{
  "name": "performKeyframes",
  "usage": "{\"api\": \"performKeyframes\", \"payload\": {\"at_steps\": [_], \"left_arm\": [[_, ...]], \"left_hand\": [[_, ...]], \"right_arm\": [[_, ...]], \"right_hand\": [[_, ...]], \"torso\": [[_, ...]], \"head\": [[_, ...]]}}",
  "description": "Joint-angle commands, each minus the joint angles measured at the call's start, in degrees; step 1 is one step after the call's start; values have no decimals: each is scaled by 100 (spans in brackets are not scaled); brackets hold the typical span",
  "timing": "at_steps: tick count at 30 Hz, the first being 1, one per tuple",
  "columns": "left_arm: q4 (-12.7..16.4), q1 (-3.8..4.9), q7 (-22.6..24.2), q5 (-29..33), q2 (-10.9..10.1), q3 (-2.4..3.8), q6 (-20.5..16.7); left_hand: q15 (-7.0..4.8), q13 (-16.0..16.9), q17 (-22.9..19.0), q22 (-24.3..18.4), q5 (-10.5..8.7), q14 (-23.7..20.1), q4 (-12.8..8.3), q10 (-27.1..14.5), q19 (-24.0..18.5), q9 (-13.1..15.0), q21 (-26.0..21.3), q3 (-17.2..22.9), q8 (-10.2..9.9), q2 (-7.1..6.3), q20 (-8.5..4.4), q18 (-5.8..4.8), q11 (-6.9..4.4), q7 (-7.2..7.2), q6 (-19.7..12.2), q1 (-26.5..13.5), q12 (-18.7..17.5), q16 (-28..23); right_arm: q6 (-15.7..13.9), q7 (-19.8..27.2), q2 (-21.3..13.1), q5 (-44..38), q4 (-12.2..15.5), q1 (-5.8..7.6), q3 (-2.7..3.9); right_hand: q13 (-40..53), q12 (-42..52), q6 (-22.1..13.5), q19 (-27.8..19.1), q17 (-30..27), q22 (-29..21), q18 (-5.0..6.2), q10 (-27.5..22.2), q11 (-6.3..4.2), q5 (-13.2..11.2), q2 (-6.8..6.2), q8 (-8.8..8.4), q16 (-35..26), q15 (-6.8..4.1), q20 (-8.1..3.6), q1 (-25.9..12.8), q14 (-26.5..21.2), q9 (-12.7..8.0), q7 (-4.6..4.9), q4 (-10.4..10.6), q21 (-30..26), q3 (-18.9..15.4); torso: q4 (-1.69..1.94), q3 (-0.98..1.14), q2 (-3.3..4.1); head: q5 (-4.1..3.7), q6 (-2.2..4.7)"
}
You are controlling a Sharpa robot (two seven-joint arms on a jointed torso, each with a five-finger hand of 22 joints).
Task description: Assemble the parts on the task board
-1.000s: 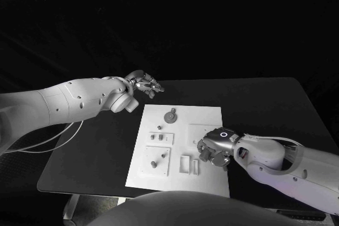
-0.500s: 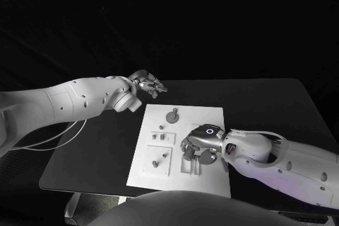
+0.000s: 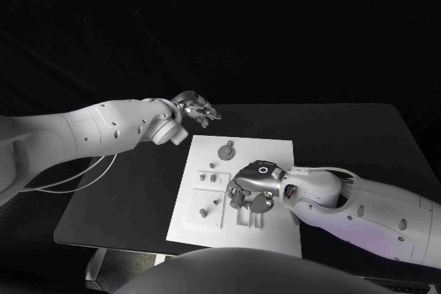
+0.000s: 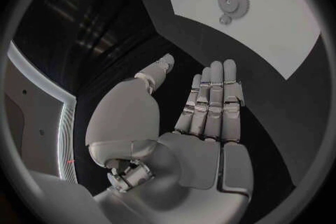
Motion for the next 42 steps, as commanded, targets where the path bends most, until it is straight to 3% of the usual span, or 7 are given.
{"api": "performKeyframes", "payload": {"at_steps": [1, 5, 12, 18, 24, 42], "left_arm": [[5, 5, 23, -9, 20, 3, 76], [-7, 5, 21, -9, 32, 3, 76], [-18, 5, 26, -9, 62, 3, 84], [3, 5, 17, -10, 32, 4, 89], [-5, 5, 20, -11, 39, 4, 94], [-5, 5, 25, -11, 33, 3, 94]], "left_hand": [[10, -5, 6, 10, 1, 34, 29, -44, 42, -6, -28, -6, 17, -16, -9, 83, -7, -5, -44, -18, -2, -39], [10, -6, 8, 11, 1, 34, 30, -45, 42, -6, -29, -7, 17, -16, -9, 84, -6, -4, -46, -18, -2, -40], [10, -6, 10, 12, 1, 33, 32, -47, 42, -7, -31, -8, 17, -14, -9, 84, -6, -3, -49, -17, -2, -41], [10, -6, 12, 13, 1, 33, 33, -48, 42, -7, -32, -9, 17, -12, -9, 84, -6, -2, -51, -16, -2, -43], [11, -6, 13, 15, 1, 33, 34, -49, 41, -7, -33, -11, 17, -12, -9, 84, -5, -2, -53, -14, -2, -44], [11, -6, 19, 18, 1, 33, 35, -52, 41, -7, -36, -15, 18, -12, -8, 85, -5, -1, -57, -9, 0, -47]], "right_arm": [[136, 201, 27, -161, -22, 1, 2], [214, 229, 57, -162, -45, 12, 2], [308, 289, 142, -131, -179, 10, 3], [344, 278, 125, -134, -200, -62, 3], [421, 274, 119, -154, -182, -91, 4], [616, 191, 8, -211, -231, -297, 4]], "right_hand": [[0, 28, 280, -48, 6, 101, 34, -41, -8, 3, 8, 31, 31, -5, 0, 11, -48, 0, -82, 6, 34, 30], [2, 34, 266, -69, 9, 102, 34, -65, -4, 3, 8, 19, 38, -2, 8, 11, -74, -7, -79, 6, 35, 24], [2, 41, 253, -91, 11, 102, 34, -90, 1, 2, 25, 8, 46, 3, 19, 5, -103, -15, -75, 8, 38, 16], [3, 46, 243, -101, 12, 103, 34, -102, 4, 3, 25, 0, 52, 5, 23, 6, -116, -19, -72, 5, 40, 12], [3, 50, 230, -115, 13, 103, 34, -117, 8, 3, 27, -9, 57, 8, 28, 10, -132, -25, -67, 5, 41, 9], [-2, 61, 151, -205, 5, 99, 34, -214, 32, 4, 30, -65, 66, 32, 64, 31, -233, -58, -50, 5, 34, 2]], "torso": [[-5, 0, -2], [-5, 8, -2], [-5, 4, 0], [4, 17, 7], [-10, 4, -2], [-17, 9, -4]], "head": [[14, 1], [23, 1], [26, 1], [64, 1], [64, 1], [37, 1]]}}
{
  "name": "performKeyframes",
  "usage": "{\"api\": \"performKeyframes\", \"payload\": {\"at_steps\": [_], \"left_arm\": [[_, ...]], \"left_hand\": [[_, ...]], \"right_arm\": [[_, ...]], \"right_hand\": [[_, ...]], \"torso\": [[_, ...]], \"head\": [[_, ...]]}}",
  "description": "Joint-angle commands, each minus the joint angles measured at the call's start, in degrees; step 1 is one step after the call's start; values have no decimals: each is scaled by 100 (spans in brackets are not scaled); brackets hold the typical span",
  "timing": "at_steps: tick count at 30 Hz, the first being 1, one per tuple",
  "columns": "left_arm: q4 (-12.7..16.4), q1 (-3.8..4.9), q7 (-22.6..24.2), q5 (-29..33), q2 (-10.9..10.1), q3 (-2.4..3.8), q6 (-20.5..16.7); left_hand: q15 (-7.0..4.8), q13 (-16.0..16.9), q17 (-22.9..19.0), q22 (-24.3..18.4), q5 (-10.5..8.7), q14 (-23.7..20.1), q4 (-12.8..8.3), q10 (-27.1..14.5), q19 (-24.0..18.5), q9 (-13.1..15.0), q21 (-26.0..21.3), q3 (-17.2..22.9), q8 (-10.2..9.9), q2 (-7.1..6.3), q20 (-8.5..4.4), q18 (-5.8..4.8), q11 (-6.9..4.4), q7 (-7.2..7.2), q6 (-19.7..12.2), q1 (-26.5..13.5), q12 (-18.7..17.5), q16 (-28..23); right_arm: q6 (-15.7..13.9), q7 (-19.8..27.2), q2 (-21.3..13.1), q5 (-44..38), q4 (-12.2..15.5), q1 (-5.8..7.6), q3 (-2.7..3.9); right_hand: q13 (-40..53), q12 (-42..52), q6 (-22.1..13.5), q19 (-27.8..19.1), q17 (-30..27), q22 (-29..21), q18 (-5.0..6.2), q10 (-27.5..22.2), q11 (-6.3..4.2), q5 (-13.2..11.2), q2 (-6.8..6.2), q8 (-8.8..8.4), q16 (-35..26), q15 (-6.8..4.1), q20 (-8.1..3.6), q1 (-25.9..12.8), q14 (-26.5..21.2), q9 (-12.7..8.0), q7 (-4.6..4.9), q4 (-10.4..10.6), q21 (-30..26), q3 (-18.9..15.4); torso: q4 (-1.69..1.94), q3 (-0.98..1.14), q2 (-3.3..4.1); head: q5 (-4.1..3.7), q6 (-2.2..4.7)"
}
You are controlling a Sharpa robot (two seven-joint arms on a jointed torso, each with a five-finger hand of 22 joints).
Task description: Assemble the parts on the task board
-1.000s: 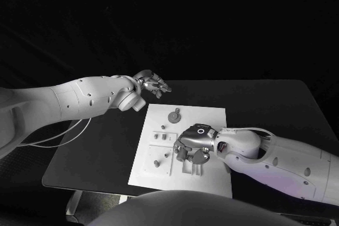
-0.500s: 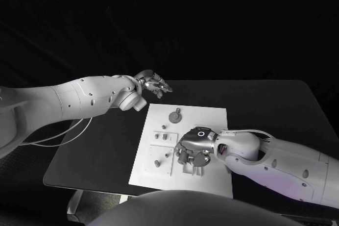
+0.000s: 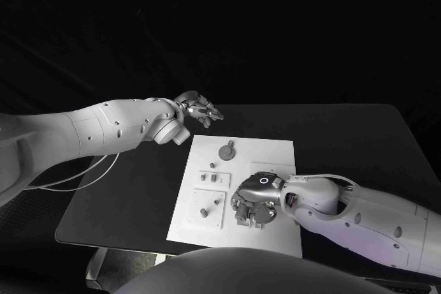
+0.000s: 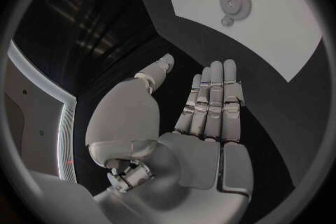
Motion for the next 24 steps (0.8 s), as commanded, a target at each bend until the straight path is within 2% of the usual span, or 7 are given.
{"api": "performKeyframes", "payload": {"at_steps": [1, 11, 19, 24], "left_arm": [[12, 5, 30, -9, 7, 3, 61], [12, 5, 25, -9, 4, 3, 59], [9, 5, 21, -9, -1, 3, 60], [5, 5, 19, -9, -1, 3, 60]], "left_hand": [[11, -7, 11, 6, 1, 33, 21, -57, 30, -8, -36, -1, 18, -13, 3, 85, 1, 0, -58, -9, 0, -23], [11, -7, 13, 8, 1, 33, 22, -58, 30, -8, -38, -3, 20, -12, 3, 85, 1, 0, -60, -8, 1, -25], [11, -7, 15, 9, 1, 32, 23, -59, 30, -8, -39, -4, 20, -11, 3, 85, 1, 0, -61, -6, 1, -26], [11, -7, 16, 10, 1, 32, 23, -60, 30, -8, -39, -5, 21, -10, 3, 86, 1, 0, -61, -5, 1, -26]], "right_arm": [[144, -4, -2, -92, -15, -25, 1], [133, -29, 2, -101, -25, -30, 1], [144, -58, 1, -115, -28, -30, 1], [220, -68, -4, -116, -13, -30, 1]], "right_hand": [[-4, 41, 124, -67, -1, 101, 34, -54, 8, 9, 49, -21, 23, 5, 5, 34, -49, -28, -34, 21, 13, 19], [-13, 65, -27, -96, -13, 96, 34, -120, 39, 10, 31, -113, 43, 27, 24, 80, -114, -89, -6, 22, 27, 24], [-18, 88, -196, -107, -28, 93, 34, -214, 49, 13, 39, -194, 61, 58, 26, 184, -197, -144, -27, 21, 46, 63], [-25, 114, -373, -145, -37, 89, 34, -320, 70, 12, 41, -271, 89, 89, 43, 266, -296, -209, -82, 23, 48, 105]], "torso": [[1, 2, 3], [7, -5, 2], [13, -11, 2], [8, -11, 3]], "head": [[-3, 1], [-5, 1], [-3, 1], [4, 1]]}}
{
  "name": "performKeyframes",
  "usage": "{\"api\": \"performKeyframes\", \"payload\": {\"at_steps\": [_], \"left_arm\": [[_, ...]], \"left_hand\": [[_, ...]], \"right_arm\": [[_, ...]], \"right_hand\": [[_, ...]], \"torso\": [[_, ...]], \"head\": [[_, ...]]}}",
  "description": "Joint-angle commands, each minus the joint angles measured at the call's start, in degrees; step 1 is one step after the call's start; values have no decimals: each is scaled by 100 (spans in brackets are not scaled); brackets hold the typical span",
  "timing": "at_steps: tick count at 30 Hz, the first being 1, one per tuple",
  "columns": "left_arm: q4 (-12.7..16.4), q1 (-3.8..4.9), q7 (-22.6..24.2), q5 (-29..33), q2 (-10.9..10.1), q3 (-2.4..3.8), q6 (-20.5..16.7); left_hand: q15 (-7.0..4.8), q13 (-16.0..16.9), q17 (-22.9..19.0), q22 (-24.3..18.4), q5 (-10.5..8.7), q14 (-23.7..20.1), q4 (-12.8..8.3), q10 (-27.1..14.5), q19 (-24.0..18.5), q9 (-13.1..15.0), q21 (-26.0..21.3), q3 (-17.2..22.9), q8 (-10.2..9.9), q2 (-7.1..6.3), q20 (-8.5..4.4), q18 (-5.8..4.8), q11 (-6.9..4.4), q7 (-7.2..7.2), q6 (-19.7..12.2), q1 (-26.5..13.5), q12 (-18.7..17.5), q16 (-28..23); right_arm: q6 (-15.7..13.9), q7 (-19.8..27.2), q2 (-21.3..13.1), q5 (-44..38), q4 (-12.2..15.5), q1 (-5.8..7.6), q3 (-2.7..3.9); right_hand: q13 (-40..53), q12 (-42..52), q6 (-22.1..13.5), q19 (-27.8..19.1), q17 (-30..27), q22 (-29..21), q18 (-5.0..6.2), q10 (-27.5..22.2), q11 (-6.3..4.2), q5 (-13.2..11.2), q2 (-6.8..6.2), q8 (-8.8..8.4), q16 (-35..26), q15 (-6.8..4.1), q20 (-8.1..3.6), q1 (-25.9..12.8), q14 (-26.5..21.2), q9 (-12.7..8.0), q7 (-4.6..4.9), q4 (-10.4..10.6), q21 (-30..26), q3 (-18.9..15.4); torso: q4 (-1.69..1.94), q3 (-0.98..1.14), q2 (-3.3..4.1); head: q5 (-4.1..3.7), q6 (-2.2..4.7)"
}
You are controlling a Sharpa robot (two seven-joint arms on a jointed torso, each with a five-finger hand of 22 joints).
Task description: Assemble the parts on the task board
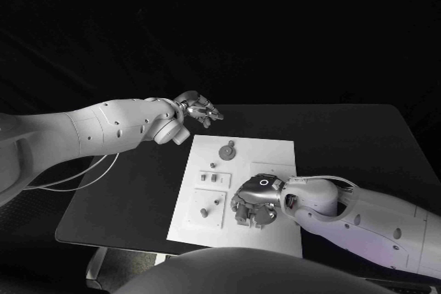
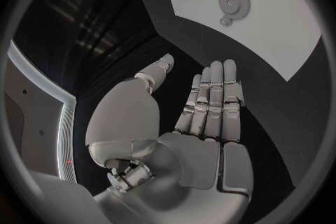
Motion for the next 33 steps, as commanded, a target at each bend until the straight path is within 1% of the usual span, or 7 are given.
{"api": "performKeyframes", "payload": {"at_steps": [1, 7, 23, 26, 27, 29, 33], "left_arm": [[9, 5, 21, -8, 7, 3, 58], [7, 5, 17, -8, 6, 3, 56], [13, 6, 14, -13, 4, 3, 49], [12, 6, 12, -13, 2, 3, 48], [11, 6, 12, -13, 2, 3, 46], [13, 6, 12, -13, 2, 3, 46], [15, 6, 10, -13, -3, 3, 44]], "left_hand": [[11, -8, 6, 6, 1, 33, 23, -45, 40, -8, -39, -5, 21, -10, -7, 86, -13, 17, -45, -4, 1, -27], [11, -8, 8, 7, 1, 33, 24, -45, 41, -9, -40, -6, 21, -9, -7, 86, -13, 17, -47, -2, 2, -28], [12, -8, 12, 10, -2, 33, 25, -47, 41, -9, -43, -12, 22, -15, -6, 86, -12, 18, -51, -2, 2, -30], [12, -8, 13, 11, -2, 33, 26, -47, 41, -9, -43, -13, 23, -15, -6, 86, -12, 19, -51, -1, 3, -31], [12, -8, 14, 11, -3, 33, 26, -47, 41, -9, -43, -13, 23, -15, -6, 86, -12, 19, -52, -1, 3, -31], [12, -8, 14, 11, -3, 33, 26, -47, 41, -9, -44, -14, 23, -16, -6, 86, -12, 19, -52, -1, 3, -31], [12, -8, 15, 12, -3, 33, 26, -47, 41, -9, -45, -15, 23, -16, -6, 86, -12, 19, -53, 0, 3, -32]], "right_arm": [[147, -60, -11, -84, 9, -2, 1], [170, -53, -19, -80, 39, -2, 1], [309, -78, -48, -22, -94, -1, 2], [284, -97, -49, -22, -110, -1, 2], [282, -102, -49, -22, -110, -1, 2], [295, -130, -48, -22, -110, -1, 2], [258, -157, -49, -22, -110, -1, 2]], "right_hand": [[-7, 25, -65, -52, -9, 90, 34, -52, 11, 29, -16, -37, 42, 1, -12, 62, -48, -30, -15, -3, 25, 36], [-13, 31, -95, -77, -15, 87, 34, -87, 22, 29, -18, -44, 48, 12, -3, 86, -83, -47, -37, -5, 17, 48], [-20, 43, -131, -100, -20, 86, 34, -119, 36, 25, -20, -51, 60, 25, 13, 72, -117, -65, -41, -2, 13, 38], [-24, 51, -167, -111, -23, 86, 34, -138, 45, 25, -25, -63, 68, 33, 20, 61, -136, -80, -48, -1, 13, 27], [-29, 59, -222, -119, -27, 86, 34, -155, 52, 25, -34, -85, 76, 40, 25, 60, -152, -98, -65, -3, 14, 20], [-40, 77, -418, -131, -37, 84, 34, -180, 65, 26, -55, -170, 93, 52, 33, 66, -178, -162, -133, -1, 15, 14], [-61, 99, -619, -141, -57, 79, 34, -213, 82, 26, -86, -236, 113, 66, 40, 69, -207, -233, -173, 0, 18, 7]], "torso": [[-4, 0, 1], [-4, 3, 1], [-6, 6, 0], [-5, 5, 1], [-6, 5, 2], [-6, 5, 0], [-3, 3, 0]], "head": [[6, 1], [9, 1], [-12, 1], [-16, 1], [-15, 1], [-18, 1], [-17, 1]]}}
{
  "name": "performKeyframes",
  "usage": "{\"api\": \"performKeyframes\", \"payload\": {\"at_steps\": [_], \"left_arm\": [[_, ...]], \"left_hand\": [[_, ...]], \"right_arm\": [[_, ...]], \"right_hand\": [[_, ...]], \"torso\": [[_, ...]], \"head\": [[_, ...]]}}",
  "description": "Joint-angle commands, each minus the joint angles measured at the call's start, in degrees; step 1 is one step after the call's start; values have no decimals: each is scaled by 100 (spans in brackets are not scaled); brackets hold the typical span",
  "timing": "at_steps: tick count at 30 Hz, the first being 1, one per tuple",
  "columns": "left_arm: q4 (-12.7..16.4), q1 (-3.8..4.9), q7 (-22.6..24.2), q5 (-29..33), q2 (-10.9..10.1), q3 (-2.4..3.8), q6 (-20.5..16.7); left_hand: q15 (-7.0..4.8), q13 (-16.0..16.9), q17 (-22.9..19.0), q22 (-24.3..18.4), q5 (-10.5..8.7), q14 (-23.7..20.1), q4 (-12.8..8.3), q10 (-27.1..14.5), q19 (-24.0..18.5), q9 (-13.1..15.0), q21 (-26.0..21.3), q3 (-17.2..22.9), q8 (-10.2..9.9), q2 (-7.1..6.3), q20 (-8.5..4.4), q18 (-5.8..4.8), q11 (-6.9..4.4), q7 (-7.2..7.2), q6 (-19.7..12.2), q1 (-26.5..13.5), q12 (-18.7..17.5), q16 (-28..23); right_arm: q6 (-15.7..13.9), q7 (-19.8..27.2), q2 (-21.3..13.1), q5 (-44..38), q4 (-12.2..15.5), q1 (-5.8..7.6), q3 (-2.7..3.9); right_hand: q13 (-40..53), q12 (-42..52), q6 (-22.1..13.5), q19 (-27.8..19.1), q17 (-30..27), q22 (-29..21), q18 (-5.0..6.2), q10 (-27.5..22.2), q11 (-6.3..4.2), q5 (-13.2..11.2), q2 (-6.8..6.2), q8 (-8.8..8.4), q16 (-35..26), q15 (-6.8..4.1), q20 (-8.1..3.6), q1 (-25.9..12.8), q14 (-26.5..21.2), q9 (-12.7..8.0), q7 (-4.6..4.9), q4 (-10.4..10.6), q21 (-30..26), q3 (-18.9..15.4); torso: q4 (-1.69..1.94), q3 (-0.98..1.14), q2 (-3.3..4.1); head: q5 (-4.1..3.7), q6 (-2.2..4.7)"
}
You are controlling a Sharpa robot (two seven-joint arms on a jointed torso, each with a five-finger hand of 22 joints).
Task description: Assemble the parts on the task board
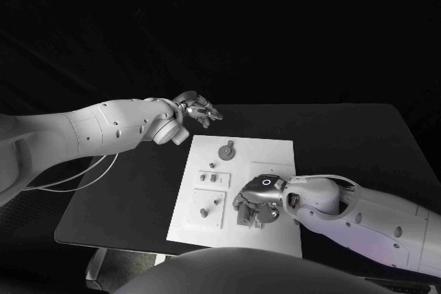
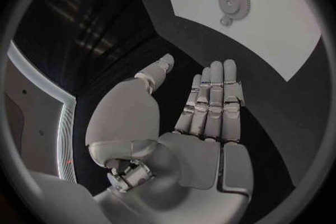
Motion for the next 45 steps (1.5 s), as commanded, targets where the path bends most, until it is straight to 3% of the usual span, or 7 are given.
{"api": "performKeyframes", "payload": {"at_steps": [1, 12, 19, 26, 34, 37, 45], "left_arm": [[12, 6, 20, -11, -1, 3, 39], [14, 6, 19, -14, -10, 2, 43], [13, 6, 19, -16, -24, 2, 41], [13, 5, 34, -16, -23, 2, 34], [16, 5, 43, -16, -31, 2, 27], [18, 5, 43, -16, -32, 2, 27], [27, 5, 43, -16, -34, 1, 19]], "left_hand": [[12, -8, 11, 9, -3, 34, 26, -42, 43, -9, -24, -15, 23, -17, -8, 86, -1, -1, -33, 1, 3, -32], [11, -8, 14, 11, -3, 34, 25, -42, 43, -9, -26, -17, 24, -17, -8, 87, -2, -1, -36, 6, 4, -33], [11, -7, 16, 12, -3, 34, 24, -43, 44, -9, -27, -17, 24, -17, -8, 88, -2, 0, -38, 10, 4, -34], [11, -7, 18, 13, -3, 34, 24, -42, 44, -9, -28, -18, 25, -14, -8, 88, -2, 0, -38, 13, 5, -35], [12, -7, 19, 14, -3, 34, 24, -41, 44, -8, -29, -20, 27, -14, -7, 87, -2, 0, -37, 14, 6, -37], [12, -7, 20, 15, -3, 33, 24, -41, 44, -8, -30, -21, 28, -13, -7, 87, -2, 0, -37, 15, 7, -37], [12, -6, 22, 16, -3, 33, 22, -39, 43, -7, -32, -23, 31, -14, -7, 87, -3, -1, -35, 20, 8, -39]], "right_arm": [[68, -125, -9, -40, -5, 1, 1], [66, -156, -46, -40, 23, 2, 1], [-209, -123, -218, 39, 163, 33, 1], [-522, -64, -489, 491, 360, 256, 1], [-349, -73, -942, 1034, 572, 585, -1], [-278, -119, -1129, 1313, 625, 708, -2], [-169, -143, -1464, 1289, 594, 744, -6]], "right_hand": [[-13, 45, -119, -38, -13, 79, 35, -49, 7, 24, -85, -47, 34, 6, 19, 4, -51, -42, -36, 8, 20, -19], [-39, 64, -310, -43, -36, 72, 35, -69, 18, 25, -123, -92, 51, 17, 25, 9, -68, -96, -75, 12, 19, -17], [-44, 85, -303, -27, -41, 73, 35, -64, 19, 25, -101, -63, 71, 19, 20, 18, -58, -97, -22, 11, 31, -10], [-70, 155, -253, 67, -64, 76, 35, 7, -5, 22, -97, 31, 137, 10, -12, -15, 26, -100, 113, 15, 91, -30], [-119, 181, -183, 123, -105, 62, 35, 55, -26, 24, -97, 129, 156, -4, -37, -158, 80, -111, 269, 24, 110, -70], [-144, 190, -30, 128, -126, 55, 35, 60, -30, 27, -58, 244, 158, -13, -55, -111, 88, -89, 254, 10, 107, -37], [-175, 203, 186, 93, -151, 55, 35, 48, -44, 27, -31, 396, 157, -20, -59, 41, 70, -58, 200, 4, 94, 22]], "torso": [[3, -2, -1], [1, -4, 0], [-1, 0, -2], [-5, 4, -3], [-10, 5, -2], [-14, 2, -4], [-10, 10, -2]], "head": [[2, 1], [1, 1], [-2, 1], [-48, 1], [-130, 1], [-162, 1], [-211, 1]]}}
